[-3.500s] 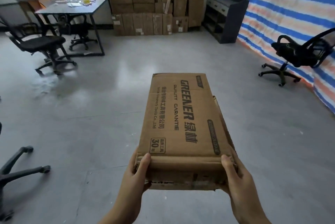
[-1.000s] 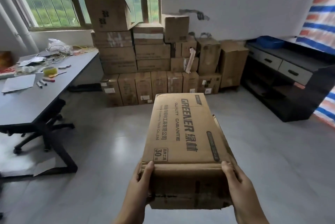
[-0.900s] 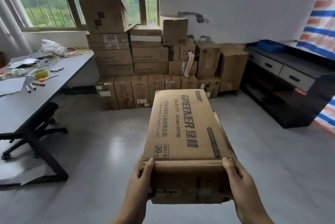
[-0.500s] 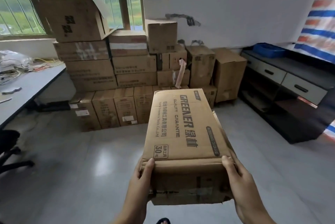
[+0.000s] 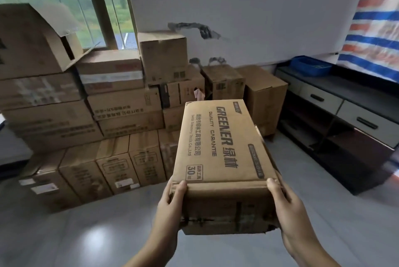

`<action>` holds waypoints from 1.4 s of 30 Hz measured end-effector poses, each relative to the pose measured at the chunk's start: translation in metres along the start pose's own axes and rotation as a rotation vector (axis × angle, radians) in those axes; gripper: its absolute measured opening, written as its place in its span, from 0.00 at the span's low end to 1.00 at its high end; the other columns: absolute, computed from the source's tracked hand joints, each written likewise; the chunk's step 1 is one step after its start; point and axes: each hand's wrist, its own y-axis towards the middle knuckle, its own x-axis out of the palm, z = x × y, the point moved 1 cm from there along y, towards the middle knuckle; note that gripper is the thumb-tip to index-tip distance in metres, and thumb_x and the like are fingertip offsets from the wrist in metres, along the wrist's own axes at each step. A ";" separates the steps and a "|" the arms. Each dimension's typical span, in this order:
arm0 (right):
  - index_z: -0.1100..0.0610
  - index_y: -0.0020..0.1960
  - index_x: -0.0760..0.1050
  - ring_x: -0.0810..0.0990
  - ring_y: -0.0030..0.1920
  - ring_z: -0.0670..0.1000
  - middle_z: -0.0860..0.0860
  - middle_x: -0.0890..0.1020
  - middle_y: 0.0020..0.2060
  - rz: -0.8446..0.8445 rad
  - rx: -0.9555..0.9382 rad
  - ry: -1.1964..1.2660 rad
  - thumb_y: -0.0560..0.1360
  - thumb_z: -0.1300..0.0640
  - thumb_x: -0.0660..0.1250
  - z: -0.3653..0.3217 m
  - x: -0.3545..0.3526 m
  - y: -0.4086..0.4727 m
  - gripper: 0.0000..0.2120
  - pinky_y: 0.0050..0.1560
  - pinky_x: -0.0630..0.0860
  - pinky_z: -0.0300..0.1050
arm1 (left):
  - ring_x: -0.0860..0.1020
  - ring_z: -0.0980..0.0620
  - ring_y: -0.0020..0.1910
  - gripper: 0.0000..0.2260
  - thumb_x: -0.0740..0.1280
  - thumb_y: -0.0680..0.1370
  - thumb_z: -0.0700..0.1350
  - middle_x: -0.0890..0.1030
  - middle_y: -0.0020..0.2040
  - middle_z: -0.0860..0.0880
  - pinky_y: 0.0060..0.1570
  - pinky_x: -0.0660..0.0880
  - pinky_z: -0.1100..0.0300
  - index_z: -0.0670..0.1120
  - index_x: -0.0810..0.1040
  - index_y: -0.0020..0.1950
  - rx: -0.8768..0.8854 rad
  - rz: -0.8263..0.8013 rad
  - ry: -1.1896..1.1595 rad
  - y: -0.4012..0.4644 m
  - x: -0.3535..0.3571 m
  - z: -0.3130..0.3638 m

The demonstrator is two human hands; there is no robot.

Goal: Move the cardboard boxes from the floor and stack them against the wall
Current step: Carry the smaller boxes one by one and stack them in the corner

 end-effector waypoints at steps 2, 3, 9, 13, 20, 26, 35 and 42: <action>0.42 0.66 0.73 0.78 0.59 0.51 0.45 0.81 0.56 -0.004 -0.010 -0.007 0.61 0.29 0.63 -0.005 0.007 0.053 0.35 0.64 0.73 0.57 | 0.76 0.56 0.52 0.15 0.62 0.79 0.53 0.78 0.55 0.58 0.38 0.74 0.56 0.57 0.72 0.66 0.018 -0.007 -0.010 0.046 0.023 0.008; 0.42 0.66 0.72 0.78 0.60 0.51 0.45 0.81 0.57 -0.009 -0.014 -0.010 0.61 0.29 0.63 -0.008 0.011 0.080 0.36 0.65 0.72 0.57 | 0.76 0.56 0.52 0.15 0.61 0.79 0.52 0.78 0.55 0.58 0.38 0.74 0.56 0.57 0.72 0.66 0.030 -0.011 -0.017 0.069 0.036 0.013; 0.43 0.67 0.72 0.75 0.63 0.49 0.43 0.79 0.60 -0.042 -0.063 -0.017 0.62 0.30 0.64 -0.052 0.020 0.256 0.36 0.68 0.69 0.55 | 0.76 0.53 0.50 0.14 0.62 0.78 0.52 0.78 0.54 0.55 0.40 0.74 0.55 0.56 0.74 0.64 0.052 0.037 -0.096 0.211 0.127 0.050; 0.44 0.67 0.72 0.74 0.63 0.49 0.44 0.78 0.59 -0.030 -0.116 -0.029 0.72 0.40 0.64 -0.093 0.027 0.364 0.24 0.68 0.68 0.53 | 0.76 0.53 0.52 0.14 0.62 0.79 0.53 0.78 0.56 0.55 0.43 0.75 0.54 0.56 0.74 0.64 0.078 0.031 -0.105 0.296 0.187 0.086; 0.47 0.69 0.71 0.75 0.63 0.48 0.43 0.79 0.59 -0.083 -0.184 -0.014 0.64 0.36 0.64 -0.137 0.067 0.522 0.35 0.69 0.68 0.54 | 0.76 0.60 0.48 0.09 0.61 0.80 0.51 0.80 0.51 0.60 0.36 0.75 0.58 0.56 0.76 0.58 0.160 -0.016 -0.110 0.442 0.254 0.146; 0.50 0.69 0.70 0.75 0.63 0.48 0.45 0.79 0.59 -0.089 -0.245 0.026 0.67 0.39 0.64 -0.171 0.127 0.669 0.33 0.69 0.67 0.52 | 0.77 0.55 0.57 0.12 0.62 0.78 0.54 0.82 0.52 0.59 0.61 0.73 0.44 0.58 0.76 0.61 0.252 -0.074 -0.104 0.587 0.289 0.202; 0.50 0.67 0.73 0.74 0.64 0.50 0.47 0.79 0.60 -0.123 -0.255 0.095 0.72 0.42 0.65 -0.230 0.225 0.852 0.26 0.70 0.66 0.55 | 0.77 0.55 0.58 0.17 0.63 0.76 0.58 0.79 0.59 0.55 0.59 0.75 0.45 0.60 0.73 0.64 0.370 -0.062 -0.084 0.758 0.319 0.311; 0.49 0.67 0.73 0.74 0.63 0.52 0.49 0.78 0.61 -0.196 -0.101 0.093 0.74 0.41 0.65 -0.226 0.302 0.978 0.24 0.66 0.69 0.59 | 0.71 0.50 0.64 0.24 0.61 0.78 0.57 0.72 0.67 0.50 0.65 0.70 0.46 0.55 0.62 0.73 0.377 0.108 -0.073 0.871 0.327 0.345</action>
